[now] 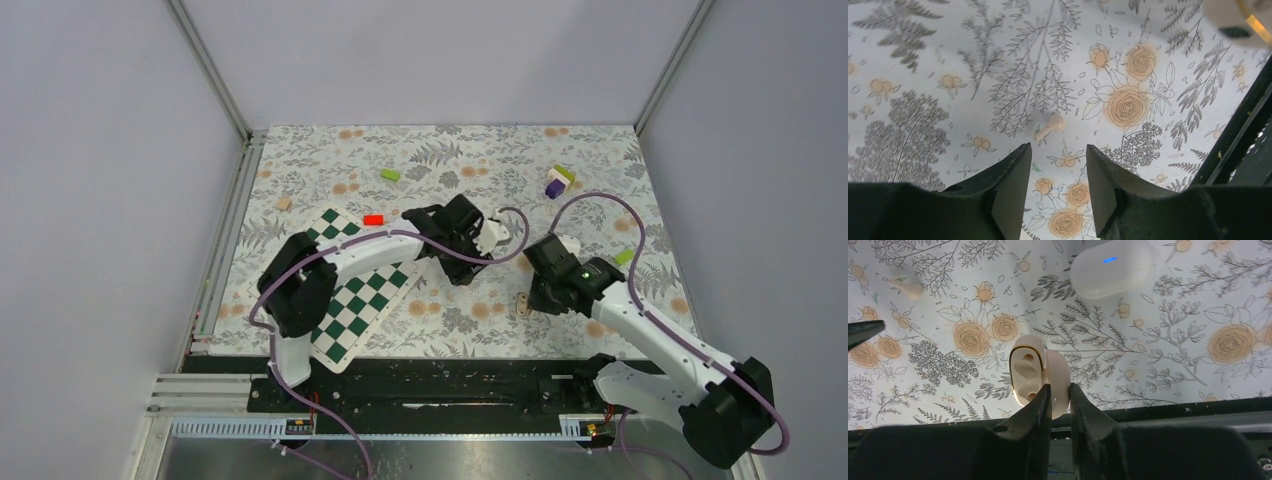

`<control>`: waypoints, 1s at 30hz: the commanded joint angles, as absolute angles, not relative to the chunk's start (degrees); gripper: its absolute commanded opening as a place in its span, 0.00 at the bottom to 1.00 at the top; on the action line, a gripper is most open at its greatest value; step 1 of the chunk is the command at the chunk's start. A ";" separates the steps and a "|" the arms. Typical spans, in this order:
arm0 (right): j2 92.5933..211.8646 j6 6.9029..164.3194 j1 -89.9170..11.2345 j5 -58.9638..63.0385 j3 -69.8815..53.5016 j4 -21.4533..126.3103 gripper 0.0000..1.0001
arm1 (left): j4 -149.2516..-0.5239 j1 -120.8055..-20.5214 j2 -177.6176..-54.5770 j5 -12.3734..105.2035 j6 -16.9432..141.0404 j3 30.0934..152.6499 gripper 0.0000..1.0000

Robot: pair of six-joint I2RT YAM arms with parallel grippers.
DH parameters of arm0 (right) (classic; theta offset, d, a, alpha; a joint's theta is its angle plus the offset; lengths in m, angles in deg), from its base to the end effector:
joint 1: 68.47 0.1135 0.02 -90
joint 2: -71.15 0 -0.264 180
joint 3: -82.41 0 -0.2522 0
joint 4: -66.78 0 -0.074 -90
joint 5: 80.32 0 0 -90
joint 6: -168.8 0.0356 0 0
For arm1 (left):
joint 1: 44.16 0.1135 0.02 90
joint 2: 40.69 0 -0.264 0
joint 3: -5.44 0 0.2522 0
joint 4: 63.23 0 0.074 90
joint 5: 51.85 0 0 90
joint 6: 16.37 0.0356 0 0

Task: Insert the wireless bluetooth earbuds into the charging case
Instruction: Adjust the left earbud at the center of the board.

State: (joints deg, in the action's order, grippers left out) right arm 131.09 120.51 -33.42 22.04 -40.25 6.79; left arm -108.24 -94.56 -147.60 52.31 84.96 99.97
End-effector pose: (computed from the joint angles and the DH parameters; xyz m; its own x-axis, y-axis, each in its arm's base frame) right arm 0.1597 0.1027 0.2340 -0.8621 0.1891 -0.4701 0.1250 0.9784 0.1644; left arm 0.2493 -0.3150 0.2206 -0.3632 0.7379 -0.5689 0.9204 0.3789 -0.0962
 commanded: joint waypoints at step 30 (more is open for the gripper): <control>124.55 119.83 -37.18 21.24 -39.22 1.31 0.00 | -119.96 -101.73 -160.09 39.33 96.89 114.39 0.44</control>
State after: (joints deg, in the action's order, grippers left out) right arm 124.40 120.16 -36.79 21.99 -40.41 1.43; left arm -120.21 -101.18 -160.22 41.60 95.34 111.12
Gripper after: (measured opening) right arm 0.232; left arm 0.443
